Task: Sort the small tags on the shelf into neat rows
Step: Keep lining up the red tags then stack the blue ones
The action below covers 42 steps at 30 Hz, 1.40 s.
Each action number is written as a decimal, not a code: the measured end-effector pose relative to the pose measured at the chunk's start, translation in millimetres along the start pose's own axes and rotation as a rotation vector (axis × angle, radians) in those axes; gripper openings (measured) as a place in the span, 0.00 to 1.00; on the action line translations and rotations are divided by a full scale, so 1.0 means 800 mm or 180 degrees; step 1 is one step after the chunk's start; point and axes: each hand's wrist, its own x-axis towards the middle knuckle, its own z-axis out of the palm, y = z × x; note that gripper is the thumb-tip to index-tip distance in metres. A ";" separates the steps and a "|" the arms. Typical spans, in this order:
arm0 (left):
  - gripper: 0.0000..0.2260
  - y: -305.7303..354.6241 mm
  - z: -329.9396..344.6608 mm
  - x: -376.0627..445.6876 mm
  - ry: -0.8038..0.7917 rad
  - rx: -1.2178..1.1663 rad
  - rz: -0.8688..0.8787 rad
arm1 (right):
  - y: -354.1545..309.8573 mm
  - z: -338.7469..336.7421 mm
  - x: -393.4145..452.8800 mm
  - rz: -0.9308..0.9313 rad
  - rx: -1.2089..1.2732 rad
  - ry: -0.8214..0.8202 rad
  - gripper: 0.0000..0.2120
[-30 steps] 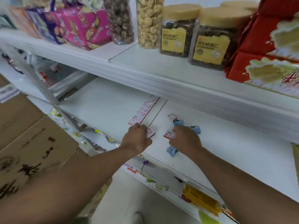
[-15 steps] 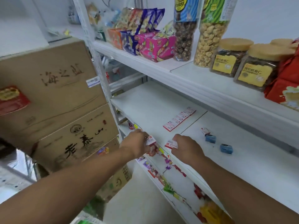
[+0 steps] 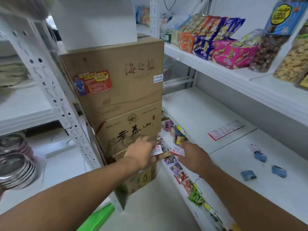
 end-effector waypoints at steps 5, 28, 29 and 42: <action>0.26 -0.057 0.014 -0.044 -0.0102 0.0049 -0.0062 | -0.059 0.020 -0.009 -0.0273 -0.0017 -0.0045 0.12; 0.26 -0.050 0.001 0.066 -0.0103 0.0133 -0.0321 | -0.020 -0.027 0.072 -0.0454 0.0055 -0.0258 0.14; 0.25 -0.048 0.003 0.077 -0.0124 0.0175 -0.0339 | -0.014 -0.024 0.081 -0.0442 0.0088 -0.0244 0.14; 0.22 -0.057 -0.006 0.140 -0.0139 -0.0016 -0.0242 | -0.026 -0.022 0.140 -0.0232 0.0071 -0.0421 0.13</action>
